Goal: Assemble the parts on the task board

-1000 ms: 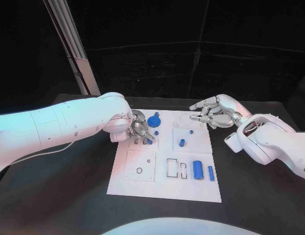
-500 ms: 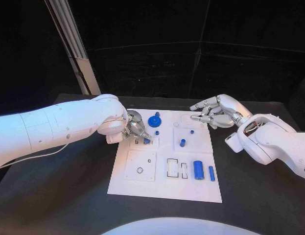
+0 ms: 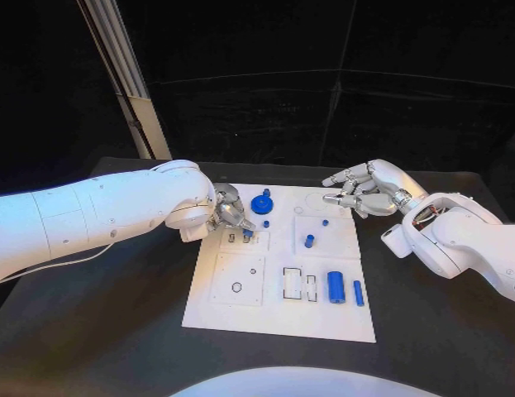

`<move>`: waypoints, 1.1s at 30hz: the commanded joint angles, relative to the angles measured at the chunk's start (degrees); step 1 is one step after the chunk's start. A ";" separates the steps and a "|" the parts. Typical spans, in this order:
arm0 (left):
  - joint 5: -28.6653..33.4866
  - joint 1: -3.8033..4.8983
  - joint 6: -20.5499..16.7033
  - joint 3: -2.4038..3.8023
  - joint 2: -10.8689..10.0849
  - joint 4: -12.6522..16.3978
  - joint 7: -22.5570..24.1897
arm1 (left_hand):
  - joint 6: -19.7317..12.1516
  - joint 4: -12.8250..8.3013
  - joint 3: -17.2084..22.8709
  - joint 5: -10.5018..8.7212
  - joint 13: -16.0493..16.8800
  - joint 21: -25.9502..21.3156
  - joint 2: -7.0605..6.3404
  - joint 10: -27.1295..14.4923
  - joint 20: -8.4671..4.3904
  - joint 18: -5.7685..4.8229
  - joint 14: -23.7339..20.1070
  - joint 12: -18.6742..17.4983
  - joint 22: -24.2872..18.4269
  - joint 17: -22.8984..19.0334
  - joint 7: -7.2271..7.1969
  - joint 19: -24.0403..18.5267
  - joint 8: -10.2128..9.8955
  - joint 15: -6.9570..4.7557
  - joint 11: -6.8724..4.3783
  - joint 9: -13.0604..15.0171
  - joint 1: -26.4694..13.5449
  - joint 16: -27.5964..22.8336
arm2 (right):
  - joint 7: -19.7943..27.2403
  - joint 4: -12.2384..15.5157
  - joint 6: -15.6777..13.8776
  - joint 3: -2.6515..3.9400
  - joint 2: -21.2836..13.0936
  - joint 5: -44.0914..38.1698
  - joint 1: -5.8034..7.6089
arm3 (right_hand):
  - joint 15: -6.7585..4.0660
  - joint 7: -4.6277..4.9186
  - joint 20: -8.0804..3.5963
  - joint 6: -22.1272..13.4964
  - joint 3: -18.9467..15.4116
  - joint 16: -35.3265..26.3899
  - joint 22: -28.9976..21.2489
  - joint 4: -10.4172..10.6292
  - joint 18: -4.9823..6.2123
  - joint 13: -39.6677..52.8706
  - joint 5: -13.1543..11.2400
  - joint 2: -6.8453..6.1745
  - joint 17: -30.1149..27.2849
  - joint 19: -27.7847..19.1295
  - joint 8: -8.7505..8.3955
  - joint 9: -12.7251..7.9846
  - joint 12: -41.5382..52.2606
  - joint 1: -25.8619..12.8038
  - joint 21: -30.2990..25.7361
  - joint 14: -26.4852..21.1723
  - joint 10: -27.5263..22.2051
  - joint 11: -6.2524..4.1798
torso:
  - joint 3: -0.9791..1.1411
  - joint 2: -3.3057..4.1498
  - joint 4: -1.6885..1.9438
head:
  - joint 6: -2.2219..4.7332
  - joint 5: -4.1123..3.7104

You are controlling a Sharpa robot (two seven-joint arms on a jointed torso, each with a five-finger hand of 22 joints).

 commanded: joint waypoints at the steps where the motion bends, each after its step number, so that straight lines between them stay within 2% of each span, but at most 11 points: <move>1: -4.41 0.00 -1.28 0.00 0.21 0.17 0.29 | -0.13 -10.50 10.84 0.19 0.05 0.37 -0.02 0.46 0.03 -0.96 5.85 0.37 0.05 15.09 0.00 0.41 0.22 -0.05 -0.09 0.10 -0.61 0.18 | 0.71 0.04 0.34 0.04 0.06 0.18 0.10 | 0.11 -0.01 -0.03 0.26 -0.42 -0.15 -0.05 0.08 0.60 -0.07 0.39 0.29 0.01 0.07 0.06 -0.08 0.16 -0.01 -0.03 0.32 0.33 0.20 | -0.03 0.02 -0.07 | -0.04 0.05; 15: -6.56 -0.32 1.29 -0.05 0.69 0.30 -0.83 | -0.06 -10.85 11.08 0.30 0.32 0.59 -0.19 0.67 0.01 -1.02 5.85 0.60 0.41 15.09 -0.03 0.53 0.34 -0.08 -0.12 0.19 -0.69 0.18 | 1.03 -0.12 0.73 0.04 0.25 0.18 0.09 | 0.11 -0.02 -0.03 0.26 -0.47 -0.18 -0.06 0.12 0.60 -0.08 0.49 0.35 0.00 0.08 0.05 -0.08 0.19 -0.02 -0.05 0.32 0.33 0.20 | -0.04 0.02 -0.04 | -0.28 0.28; 23: -6.63 -0.37 2.52 -0.06 0.43 0.38 -0.97 | 0.03 -10.86 11.17 0.41 0.43 0.63 -0.23 0.82 0.00 -1.03 5.85 0.72 0.48 15.09 -0.03 0.56 0.44 -0.08 -0.12 0.26 -0.96 0.18 | 1.11 -0.19 0.85 0.04 0.33 0.18 0.09 | 0.11 -0.02 -0.03 0.26 -0.47 -0.18 -0.06 0.12 0.60 -0.08 0.49 0.35 0.00 0.08 0.05 -0.08 0.19 -0.02 -0.05 0.32 0.33 0.20 | -0.04 -0.02 0.11 | -0.43 0.37; 33: -6.63 -0.42 3.62 -0.07 0.47 0.13 -1.25 | 0.06 -10.86 11.19 0.43 0.54 0.65 -0.24 0.89 0.00 -1.04 5.85 0.81 0.51 15.09 -0.05 0.57 0.48 -0.08 -0.12 0.28 -1.06 0.18 | 1.17 -0.22 0.93 0.04 0.40 0.20 0.09 | 0.11 -0.02 -0.03 0.26 -0.47 -0.18 -0.06 0.12 0.60 -0.08 0.49 0.35 0.00 0.08 0.05 -0.08 0.19 -0.02 -0.05 0.32 0.33 0.20 | -0.03 -0.03 -0.06 | -0.31 0.77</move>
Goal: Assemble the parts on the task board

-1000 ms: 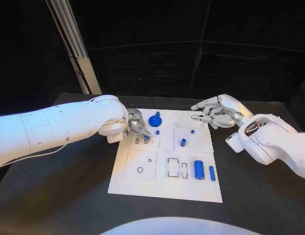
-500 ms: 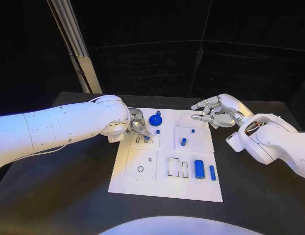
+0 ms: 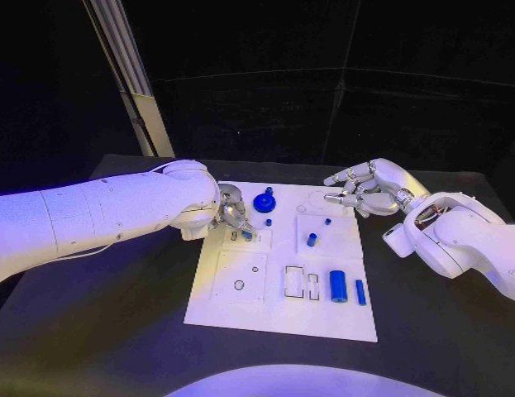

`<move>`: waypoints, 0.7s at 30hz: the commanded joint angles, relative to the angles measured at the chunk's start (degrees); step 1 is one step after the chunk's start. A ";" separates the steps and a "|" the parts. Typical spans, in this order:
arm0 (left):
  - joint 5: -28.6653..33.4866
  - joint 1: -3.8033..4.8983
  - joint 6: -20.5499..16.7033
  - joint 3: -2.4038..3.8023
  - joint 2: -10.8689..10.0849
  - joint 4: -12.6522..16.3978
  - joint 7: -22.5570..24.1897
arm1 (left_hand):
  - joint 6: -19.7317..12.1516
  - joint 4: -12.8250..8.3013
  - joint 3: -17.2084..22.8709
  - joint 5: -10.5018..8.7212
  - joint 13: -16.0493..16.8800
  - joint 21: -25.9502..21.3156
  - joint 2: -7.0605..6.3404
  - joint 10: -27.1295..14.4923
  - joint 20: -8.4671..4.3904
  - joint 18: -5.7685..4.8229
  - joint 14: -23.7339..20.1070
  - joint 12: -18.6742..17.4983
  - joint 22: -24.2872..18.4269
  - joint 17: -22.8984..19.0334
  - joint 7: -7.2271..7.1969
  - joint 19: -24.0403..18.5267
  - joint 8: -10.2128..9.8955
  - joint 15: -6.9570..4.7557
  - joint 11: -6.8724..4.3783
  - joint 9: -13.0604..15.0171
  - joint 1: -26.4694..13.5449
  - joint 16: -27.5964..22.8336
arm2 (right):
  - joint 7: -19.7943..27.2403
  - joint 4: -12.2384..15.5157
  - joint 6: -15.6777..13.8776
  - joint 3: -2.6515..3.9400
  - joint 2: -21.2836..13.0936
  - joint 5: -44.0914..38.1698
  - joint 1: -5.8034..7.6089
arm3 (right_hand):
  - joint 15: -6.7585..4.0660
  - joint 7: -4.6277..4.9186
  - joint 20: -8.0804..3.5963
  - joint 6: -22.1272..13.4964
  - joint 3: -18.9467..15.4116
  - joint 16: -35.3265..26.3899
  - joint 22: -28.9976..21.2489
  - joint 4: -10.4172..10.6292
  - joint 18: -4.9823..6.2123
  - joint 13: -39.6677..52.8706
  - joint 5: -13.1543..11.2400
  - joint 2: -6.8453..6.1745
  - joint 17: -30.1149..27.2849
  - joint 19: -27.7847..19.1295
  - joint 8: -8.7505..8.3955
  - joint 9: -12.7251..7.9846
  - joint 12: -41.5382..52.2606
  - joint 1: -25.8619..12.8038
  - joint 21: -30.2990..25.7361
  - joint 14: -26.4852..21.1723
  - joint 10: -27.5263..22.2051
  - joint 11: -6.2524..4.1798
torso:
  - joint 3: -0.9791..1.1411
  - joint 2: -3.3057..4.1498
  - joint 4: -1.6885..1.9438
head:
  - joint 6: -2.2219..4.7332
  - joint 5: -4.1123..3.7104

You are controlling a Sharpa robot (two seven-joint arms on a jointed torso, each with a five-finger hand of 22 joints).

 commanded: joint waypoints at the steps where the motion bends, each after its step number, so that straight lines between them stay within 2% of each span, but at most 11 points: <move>1: -0.52 0.03 1.68 0.02 0.05 -0.04 -0.44 | 0.10 -9.51 9.88 0.21 0.18 0.38 0.70 0.36 -0.01 -1.03 5.85 0.35 0.08 15.09 -0.27 0.56 0.30 -0.08 0.07 0.10 -0.06 0.18 | 0.69 0.06 0.44 0.04 0.05 0.20 0.10 | 0.11 -0.01 -0.03 0.26 -0.27 -0.17 -0.07 -0.08 0.60 -0.08 0.21 0.35 0.00 0.08 0.05 -0.08 0.19 -0.02 -0.04 0.33 0.33 0.20 | -0.01 0.00 -0.15 | 0.05 0.09; 21: -0.50 -0.02 3.24 0.02 0.06 0.12 0.30 | 0.40 -9.61 9.98 0.60 0.51 0.28 0.38 0.70 -0.01 -1.00 5.85 0.66 -0.06 15.09 -0.44 0.53 0.56 -0.10 -0.03 0.25 -0.82 0.18 | 0.70 0.06 0.51 0.04 0.06 0.35 0.09 | 0.11 -0.01 -0.03 0.23 -0.36 -0.12 -0.06 -0.02 0.59 -0.10 0.38 0.42 0.13 0.13 0.04 -0.09 0.23 0.01 -0.04 0.36 0.31 0.20 | 0.00 0.06 -0.15 | -0.07 0.07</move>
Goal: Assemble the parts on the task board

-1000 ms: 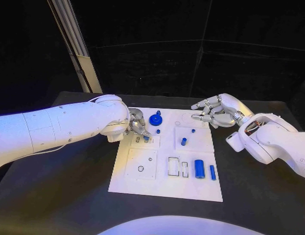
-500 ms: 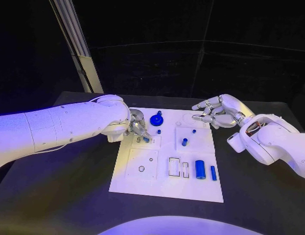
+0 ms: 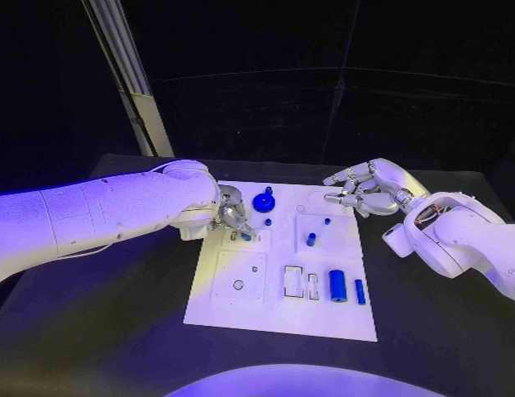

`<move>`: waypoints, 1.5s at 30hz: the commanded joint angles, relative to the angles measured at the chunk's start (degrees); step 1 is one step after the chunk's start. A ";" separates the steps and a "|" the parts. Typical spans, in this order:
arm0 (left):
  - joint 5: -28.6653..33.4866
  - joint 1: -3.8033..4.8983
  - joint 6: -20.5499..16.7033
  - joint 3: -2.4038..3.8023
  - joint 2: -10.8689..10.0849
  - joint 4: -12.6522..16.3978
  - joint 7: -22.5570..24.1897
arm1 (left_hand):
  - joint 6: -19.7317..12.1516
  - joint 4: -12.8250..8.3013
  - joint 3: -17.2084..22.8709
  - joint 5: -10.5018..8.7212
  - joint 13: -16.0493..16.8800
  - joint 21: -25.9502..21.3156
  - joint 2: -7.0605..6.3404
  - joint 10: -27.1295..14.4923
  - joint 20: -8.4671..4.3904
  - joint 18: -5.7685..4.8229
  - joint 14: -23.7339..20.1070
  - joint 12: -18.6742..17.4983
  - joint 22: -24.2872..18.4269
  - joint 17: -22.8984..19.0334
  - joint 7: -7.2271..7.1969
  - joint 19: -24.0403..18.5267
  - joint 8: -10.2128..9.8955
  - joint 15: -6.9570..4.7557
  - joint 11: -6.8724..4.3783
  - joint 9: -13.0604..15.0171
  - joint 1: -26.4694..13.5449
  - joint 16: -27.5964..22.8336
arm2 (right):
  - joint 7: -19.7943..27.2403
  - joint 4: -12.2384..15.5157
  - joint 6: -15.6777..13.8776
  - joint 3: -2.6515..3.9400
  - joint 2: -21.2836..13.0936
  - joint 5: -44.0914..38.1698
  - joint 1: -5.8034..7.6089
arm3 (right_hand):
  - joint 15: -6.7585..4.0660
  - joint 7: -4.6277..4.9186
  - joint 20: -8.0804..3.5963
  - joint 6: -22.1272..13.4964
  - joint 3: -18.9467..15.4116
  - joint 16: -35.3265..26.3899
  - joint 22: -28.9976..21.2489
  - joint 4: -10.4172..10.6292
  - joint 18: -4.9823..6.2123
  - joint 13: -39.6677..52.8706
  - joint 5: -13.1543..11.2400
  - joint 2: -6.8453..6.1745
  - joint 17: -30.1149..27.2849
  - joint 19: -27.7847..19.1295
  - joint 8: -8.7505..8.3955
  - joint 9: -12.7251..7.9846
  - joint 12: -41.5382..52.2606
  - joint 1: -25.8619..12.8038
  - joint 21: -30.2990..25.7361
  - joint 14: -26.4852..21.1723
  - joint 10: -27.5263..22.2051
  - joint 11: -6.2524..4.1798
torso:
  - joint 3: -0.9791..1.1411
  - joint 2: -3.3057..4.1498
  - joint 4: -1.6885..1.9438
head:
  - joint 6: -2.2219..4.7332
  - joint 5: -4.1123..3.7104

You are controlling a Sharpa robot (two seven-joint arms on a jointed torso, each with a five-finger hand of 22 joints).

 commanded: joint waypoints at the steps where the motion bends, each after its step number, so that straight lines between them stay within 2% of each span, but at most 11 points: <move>1: -0.25 -0.02 1.34 -0.04 0.03 0.10 0.33 | 0.10 -9.39 9.75 0.25 -0.02 0.09 -0.13 0.30 -0.02 -1.01 5.86 0.34 0.02 15.09 -0.34 0.53 0.34 -0.11 -0.03 0.06 -0.59 0.18 | 0.61 0.08 0.33 0.04 0.04 0.27 0.09 | 0.11 -0.01 -0.03 0.23 -0.36 -0.12 -0.06 -0.02 0.59 -0.06 0.38 0.42 0.06 0.13 0.04 -0.09 0.23 0.01 -0.04 0.36 0.31 0.20 | 0.00 0.01 -0.03 | -0.06 0.09; 7: -0.15 -0.02 1.30 -0.04 0.20 -0.18 0.40 | 0.42 -9.16 9.53 0.39 0.05 0.09 -0.33 0.50 -0.06 -1.00 5.86 0.43 0.07 15.09 -0.53 0.54 0.53 -0.18 -0.15 0.15 -1.53 0.18 | 0.59 0.10 0.31 0.04 0.03 0.27 0.09 | 0.11 -0.01 -0.03 0.23 -0.36 -0.12 -0.06 -0.02 0.59 -0.06 0.38 0.42 0.06 0.13 0.04 -0.09 0.23 0.01 -0.04 0.36 0.31 0.20 | 0.03 -0.02 0.04 | -0.09 0.03; 23: 0.72 0.00 2.89 -0.03 1.36 -1.26 -0.14 | 1.87 -6.44 5.46 0.20 0.55 0.07 -0.23 0.97 -0.46 -1.02 5.86 0.95 0.30 15.09 -1.32 0.54 0.35 -0.66 -0.73 -0.11 -6.64 0.18 | 0.56 0.70 0.59 0.04 0.11 0.57 0.09 | 0.11 -0.01 -0.03 0.21 -0.46 -0.21 -0.16 0.03 0.61 -0.08 0.45 0.46 -0.02 0.10 0.03 -0.09 0.27 0.01 -0.11 0.35 0.29 0.20 | 0.05 0.01 -0.03 | -0.25 0.08; 37: 0.74 0.01 2.55 -0.03 1.92 -2.17 -1.08 | 2.85 -3.86 3.20 0.28 1.35 0.29 0.91 1.32 -0.57 -1.11 5.86 1.61 0.83 15.09 -1.45 0.69 -0.15 -0.74 -0.82 -0.54 -9.91 0.18 | 0.57 0.76 0.57 0.04 0.10 0.69 0.10 | 0.11 -0.01 -0.03 0.21 -0.46 -0.21 -0.16 0.03 0.61 -0.08 0.45 0.46 -0.02 0.10 0.03 -0.09 0.27 0.01 -0.11 0.35 0.29 0.20 | 0.02 -0.01 0.03 | -0.49 -0.04; 45: 0.74 0.02 3.18 -0.03 2.30 -2.75 -1.09 | 3.36 -3.19 2.62 0.27 2.34 0.50 1.07 1.85 -0.59 -1.17 5.86 2.39 1.20 15.09 -1.57 0.81 -0.14 -0.78 -0.90 -0.60 -10.86 0.18 | 0.55 0.80 0.55 0.04 0.06 0.69 0.10 | 0.11 -0.01 -0.03 0.21 -0.46 -0.22 -0.17 0.03 0.61 -0.08 0.45 0.47 -0.02 0.09 0.03 -0.09 0.27 0.01 -0.11 0.35 0.29 0.20 | 0.01 0.00 0.00 | -0.61 -0.08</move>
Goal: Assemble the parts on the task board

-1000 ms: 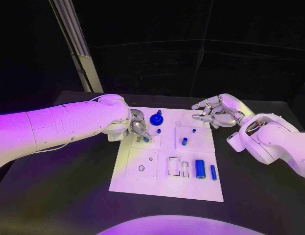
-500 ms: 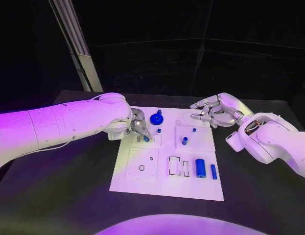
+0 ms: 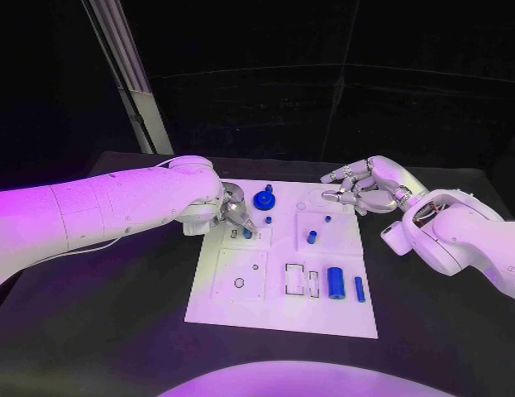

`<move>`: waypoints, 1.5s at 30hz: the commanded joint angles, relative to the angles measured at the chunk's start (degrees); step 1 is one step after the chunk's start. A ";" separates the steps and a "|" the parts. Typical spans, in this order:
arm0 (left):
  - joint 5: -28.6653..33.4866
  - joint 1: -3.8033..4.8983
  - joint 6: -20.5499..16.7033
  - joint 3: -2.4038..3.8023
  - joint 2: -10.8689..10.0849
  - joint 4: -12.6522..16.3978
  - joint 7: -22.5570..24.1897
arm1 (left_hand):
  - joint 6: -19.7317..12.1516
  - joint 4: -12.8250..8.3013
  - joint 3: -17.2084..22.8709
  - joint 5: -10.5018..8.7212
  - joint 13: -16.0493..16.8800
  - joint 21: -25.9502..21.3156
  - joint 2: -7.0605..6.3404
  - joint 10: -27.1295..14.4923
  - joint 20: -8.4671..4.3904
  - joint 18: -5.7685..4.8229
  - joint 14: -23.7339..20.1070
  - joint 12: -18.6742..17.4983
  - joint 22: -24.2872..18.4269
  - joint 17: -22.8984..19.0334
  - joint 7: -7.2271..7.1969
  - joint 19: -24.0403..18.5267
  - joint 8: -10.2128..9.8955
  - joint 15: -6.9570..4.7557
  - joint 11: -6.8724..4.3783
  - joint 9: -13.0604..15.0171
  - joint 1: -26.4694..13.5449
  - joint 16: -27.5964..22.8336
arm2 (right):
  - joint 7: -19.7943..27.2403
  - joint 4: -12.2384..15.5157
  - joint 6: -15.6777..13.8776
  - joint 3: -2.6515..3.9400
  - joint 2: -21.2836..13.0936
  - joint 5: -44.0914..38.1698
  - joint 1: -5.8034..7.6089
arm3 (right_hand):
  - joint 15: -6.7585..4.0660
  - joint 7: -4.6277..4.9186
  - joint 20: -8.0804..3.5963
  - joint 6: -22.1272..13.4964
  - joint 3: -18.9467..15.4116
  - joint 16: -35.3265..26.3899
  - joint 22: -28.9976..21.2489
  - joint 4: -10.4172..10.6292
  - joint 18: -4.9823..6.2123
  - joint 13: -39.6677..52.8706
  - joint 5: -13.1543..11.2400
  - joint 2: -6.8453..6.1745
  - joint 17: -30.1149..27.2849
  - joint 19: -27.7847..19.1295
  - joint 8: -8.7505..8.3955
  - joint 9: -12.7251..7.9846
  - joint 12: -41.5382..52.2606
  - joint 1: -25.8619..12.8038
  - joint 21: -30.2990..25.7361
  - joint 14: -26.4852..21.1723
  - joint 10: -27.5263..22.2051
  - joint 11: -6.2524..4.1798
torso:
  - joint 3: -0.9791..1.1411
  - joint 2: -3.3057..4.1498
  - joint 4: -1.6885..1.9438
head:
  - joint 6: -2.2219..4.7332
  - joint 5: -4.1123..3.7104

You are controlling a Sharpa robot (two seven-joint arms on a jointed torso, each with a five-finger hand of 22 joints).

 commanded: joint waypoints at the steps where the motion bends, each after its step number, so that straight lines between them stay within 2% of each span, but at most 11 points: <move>1: 0.38 0.03 1.26 0.02 0.17 -0.09 -0.18 | 0.50 0.45 -0.25 0.31 0.41 0.28 0.01 0.61 -0.07 -1.17 5.86 0.51 0.05 15.09 -0.05 0.28 -0.30 -0.37 0.01 -0.04 -0.90 0.18 | 0.52 0.18 0.28 0.04 -0.01 0.28 0.10 | 0.12 0.00 -0.03 0.18 -0.55 -0.32 -0.21 0.09 0.63 -0.12 0.18 0.52 -0.09 0.03 0.02 -0.10 0.29 -0.01 -0.20 0.33 0.26 0.21 | -0.01 0.01 -0.02 | -0.07 -0.03; 12: 0.38 0.03 1.02 0.02 0.44 -0.47 -0.08 | 1.11 1.67 -1.71 0.24 0.90 0.52 -0.34 0.93 -0.12 -1.24 5.86 0.94 0.48 15.09 -0.13 0.41 -0.46 -0.44 -0.06 -0.20 -2.67 0.18 | 0.57 0.18 0.22 0.04 0.01 0.28 0.10 | 0.12 0.01 -0.03 0.17 -0.59 -0.44 -0.48 0.13 0.68 -0.13 0.19 0.54 -0.23 -0.11 0.01 -0.10 0.29 -0.03 -0.35 0.29 0.23 0.22 | 0.02 -0.04 0.04 | -0.12 -0.13; 18: 0.38 0.03 0.36 0.02 0.55 -0.87 -0.03 | 1.93 4.19 -6.14 -0.09 1.36 0.72 -1.22 1.22 -0.09 -1.31 5.86 1.34 0.90 15.09 -0.09 0.51 -0.51 -0.38 -0.01 -0.32 -5.67 0.18 | 0.62 0.18 0.17 0.04 0.00 0.36 0.10 | 0.14 0.03 -0.02 0.12 -0.70 -0.53 -0.64 0.23 0.70 -0.16 0.20 0.59 -0.28 -0.18 -0.01 -0.11 0.30 -0.11 -0.45 0.26 0.17 0.24 | 0.02 -0.02 0.02 | -0.12 -0.17; 24: 0.39 0.03 -0.44 0.03 0.46 -1.04 0.11 | 2.32 6.60 -12.99 -0.33 1.73 0.86 -1.74 1.39 -0.23 -1.35 5.86 1.61 1.27 15.09 -0.32 0.60 -0.71 -0.53 -0.18 -0.43 -7.11 0.18 | 0.64 0.11 0.17 0.04 -0.02 0.39 0.10 | 0.15 0.05 -0.02 0.09 -0.79 -0.62 -0.74 0.31 0.72 -0.18 0.19 0.61 -0.35 -0.24 -0.02 -0.12 0.30 -0.18 -0.52 0.23 0.13 0.25 | -0.01 -0.05 0.07 | -0.05 -0.23; 26: 0.41 0.03 -0.72 0.03 0.37 -1.04 0.18 | 2.44 7.71 -15.65 -3.38 1.94 0.97 -1.36 1.50 -0.31 -1.39 5.86 1.75 1.51 15.09 -0.42 0.67 -0.80 -0.59 -0.26 -0.47 -7.02 0.18 | 0.65 0.07 0.18 0.04 -0.01 0.40 0.10 | 0.15 0.05 -0.02 0.09 -0.79 -0.62 -0.74 0.31 0.72 -0.18 0.19 0.61 -0.35 -0.24 -0.02 -0.12 0.30 -0.18 -0.52 0.23 0.13 0.25 | -0.01 -0.03 0.08 | 0.00 -0.25; 28: 0.43 0.03 -0.95 0.04 0.17 -0.90 0.27 | 2.53 8.49 -17.60 -5.43 2.09 1.02 -0.98 1.57 -0.35 -1.40 5.86 1.84 1.64 15.09 -0.46 0.70 -0.86 -0.63 -0.29 -0.50 -6.46 0.18 | 0.66 0.02 0.18 0.04 -0.01 0.40 0.10 | 0.15 0.05 -0.02 0.09 -0.79 -0.62 -0.74 0.31 0.72 -0.18 0.19 0.61 -0.35 -0.24 -0.02 -0.12 0.30 -0.18 -0.52 0.23 0.13 0.25 | -0.01 -0.02 0.08 | 0.05 -0.28; 36: 0.94 0.15 -1.63 0.23 -1.69 0.83 0.64 | 2.45 9.24 -21.05 -6.26 1.72 0.55 -0.25 1.36 -0.38 -1.27 5.86 1.54 1.07 15.09 -0.44 0.51 -1.00 -0.66 -0.29 -0.53 -4.58 0.18 | 0.70 -0.15 0.13 0.04 -0.12 0.40 0.10 | 0.15 0.05 -0.02 0.09 -0.79 -0.62 -0.74 0.31 0.72 -0.18 0.19 0.61 -0.35 -0.24 -0.02 -0.12 0.30 -0.18 -0.52 0.23 0.13 0.25 | 0.00 -0.05 0.03 | 0.18 -0.45; 38: 1.21 0.27 -1.54 0.70 -2.41 1.50 0.91 | 2.20 9.15 -21.73 -6.10 1.23 0.24 0.08 1.05 -0.37 -1.19 5.86 1.18 0.65 15.09 -0.37 0.37 -1.07 -0.64 -0.24 -0.53 -3.78 0.18 | 0.70 -0.19 0.11 0.04 -0.16 0.41 0.09 | 0.15 0.05 -0.02 0.09 -0.79 -0.62 -0.74 0.31 0.72 -0.18 0.19 0.61 -0.35 -0.24 -0.02 -0.12 0.30 -0.18 -0.52 0.23 0.13 0.25 | -0.01 -0.05 0.08 | 0.27 -0.59; 40: 1.42 0.51 -0.55 1.92 -3.25 2.13 1.07 | 1.56 9.02 -22.72 -5.86 -0.17 -0.35 0.54 0.24 -0.30 -1.04 5.86 0.17 -0.15 15.09 -0.15 0.10 -1.32 -0.55 -0.09 -0.59 -2.58 0.18 | 0.70 -0.26 0.08 0.04 -0.21 0.41 0.09 | 0.15 0.05 -0.02 0.09 -0.79 -0.62 -0.74 0.31 0.72 -0.18 0.19 0.61 -0.35 -0.24 -0.02 -0.12 0.30 -0.18 -0.52 0.23 0.13 0.25 | 0.02 -0.06 0.12 | 0.37 -0.70; 43: 1.53 1.35 0.92 2.77 -3.86 2.15 1.18 | -0.33 8.75 -23.95 -5.74 -2.65 -1.42 1.10 -1.37 0.00 -0.80 5.86 -1.63 -1.57 15.09 0.60 -0.47 -2.47 -0.11 0.52 -1.14 -0.76 0.18 | 0.69 -0.39 0.05 0.04 -0.22 0.41 0.09 | 0.15 0.05 -0.02 0.09 -0.79 -0.62 -0.74 0.31 0.72 -0.18 0.19 0.61 -0.35 -0.24 -0.02 -0.12 0.30 -0.18 -0.52 0.23 0.13 0.25 | 0.05 -0.05 0.11 | 0.49 -0.61; 45: 1.57 2.06 2.05 3.07 -3.89 1.56 1.27 | -1.11 8.74 -24.71 -5.70 -3.49 -1.47 1.47 -1.99 0.24 -0.81 5.86 -2.19 -1.54 15.09 0.98 -0.57 -3.10 0.17 0.90 -1.54 0.14 0.18 | 0.69 -0.47 0.03 0.04 -0.20 0.41 0.09 | 0.15 0.05 -0.02 0.09 -0.79 -0.62 -0.74 0.31 0.72 -0.18 0.19 0.61 -0.35 -0.24 -0.02 -0.12 0.30 -0.18 -0.52 0.23 0.13 0.25 | 0.05 -0.06 0.10 | 0.57 -0.54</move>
